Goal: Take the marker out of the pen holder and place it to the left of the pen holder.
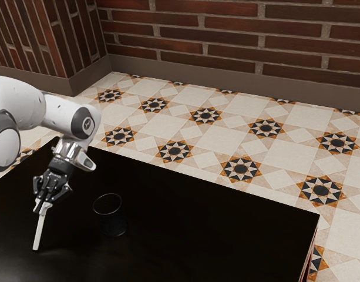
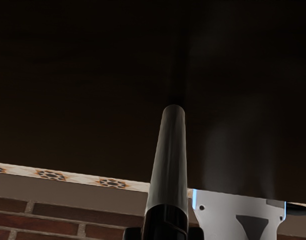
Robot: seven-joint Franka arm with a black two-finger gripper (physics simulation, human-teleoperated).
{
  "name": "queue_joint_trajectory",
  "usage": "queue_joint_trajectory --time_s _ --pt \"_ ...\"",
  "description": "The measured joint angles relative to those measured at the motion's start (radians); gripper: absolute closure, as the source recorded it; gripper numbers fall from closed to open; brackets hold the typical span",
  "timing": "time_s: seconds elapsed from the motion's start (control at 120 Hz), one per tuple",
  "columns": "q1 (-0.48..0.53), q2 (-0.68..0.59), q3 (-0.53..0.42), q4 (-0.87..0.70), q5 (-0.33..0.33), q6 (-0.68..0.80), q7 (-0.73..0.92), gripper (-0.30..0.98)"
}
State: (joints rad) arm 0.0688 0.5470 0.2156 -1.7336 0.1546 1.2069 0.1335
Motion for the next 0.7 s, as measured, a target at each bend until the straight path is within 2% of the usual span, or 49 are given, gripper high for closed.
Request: queue_joint_trajectory --time_s 0.067,0.233,0.35,0.4,0.575,0.7 --pt "0.0 0.002 0.0 0.0 0.0 0.002 0.001 0.75" --pt "0.0 0.005 0.001 0.01 -0.01 0.002 -0.002 0.4" --pt "0.001 -0.012 -0.02 0.059 -0.014 0.003 -0.003 0.23" --pt "0.0 -0.078 -0.064 0.08 -0.016 0.016 0.0 0.18" --pt "0.0 -0.444 -0.194 0.077 -0.05 0.148 0.013 0.08" --pt "-0.027 -0.536 -0.22 0.09 -0.088 0.244 0.019 0.04"
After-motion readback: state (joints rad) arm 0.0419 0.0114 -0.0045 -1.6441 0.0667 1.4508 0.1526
